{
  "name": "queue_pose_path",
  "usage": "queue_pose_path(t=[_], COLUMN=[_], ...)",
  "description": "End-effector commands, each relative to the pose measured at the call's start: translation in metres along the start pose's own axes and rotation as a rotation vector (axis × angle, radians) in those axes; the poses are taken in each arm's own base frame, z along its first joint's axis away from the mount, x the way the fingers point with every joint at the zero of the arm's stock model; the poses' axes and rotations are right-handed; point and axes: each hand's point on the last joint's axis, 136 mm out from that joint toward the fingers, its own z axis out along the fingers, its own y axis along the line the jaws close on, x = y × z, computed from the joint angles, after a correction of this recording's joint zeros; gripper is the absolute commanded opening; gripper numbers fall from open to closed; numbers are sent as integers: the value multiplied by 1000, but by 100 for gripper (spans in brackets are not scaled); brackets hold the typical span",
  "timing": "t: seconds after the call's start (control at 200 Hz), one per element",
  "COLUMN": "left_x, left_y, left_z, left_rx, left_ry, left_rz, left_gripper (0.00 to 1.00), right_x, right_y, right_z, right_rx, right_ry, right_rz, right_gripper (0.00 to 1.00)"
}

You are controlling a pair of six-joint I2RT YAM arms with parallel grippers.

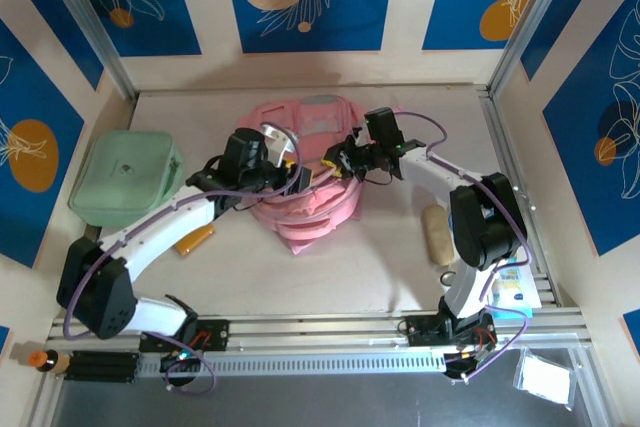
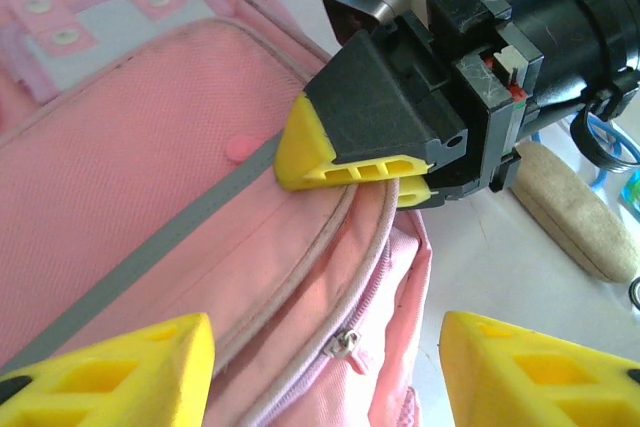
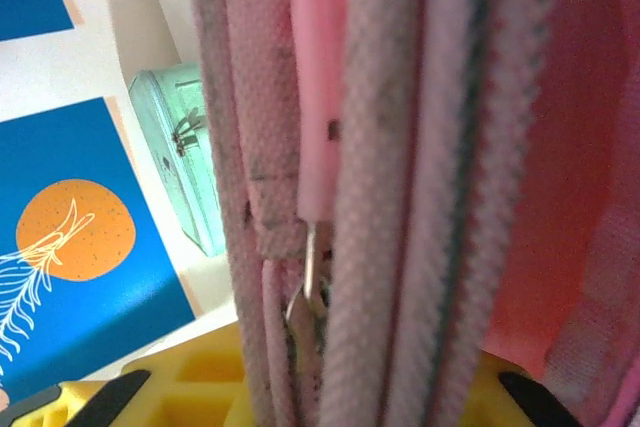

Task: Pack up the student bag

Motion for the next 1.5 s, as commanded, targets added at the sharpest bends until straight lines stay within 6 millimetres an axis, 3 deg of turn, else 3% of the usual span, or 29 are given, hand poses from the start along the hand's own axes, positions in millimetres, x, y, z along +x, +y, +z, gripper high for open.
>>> queue_pose_path(t=[0.0,0.18,0.365,0.725,0.83,0.99,1.115,1.34,1.495], left_x=[33,44,53,65,67,54,62,72,74], left_y=[-7,-4,-12,-20,-13,-13,-9,7,7], left_z=[-8,-13,12,54,56,54,60,60,62], left_rx=[-84,-167,-151,-220,-275,-289,-304,-425,-429], left_ry=[113,131,103,135,129,100,112,141,149], left_rz=[-24,-144,-323,-413,-439,-444,-482,-494,-488], left_gripper=[64,66,60,45,42,42,42,34,27], right_x=[9,11,12,13,15,17,19,27,27], right_y=[27,33,31,29,29,27,28,31,33], right_z=[1,1,2,3,2,4,5,8,7], right_rx=[-44,-54,-54,-51,-52,-54,-62,-71,-71], right_ry=[24,18,20,26,30,46,54,73,73], right_rz=[-92,-123,-116,-111,-113,-113,-119,-138,-146], right_gripper=[18,18,18,18,18,18,18,18,18])
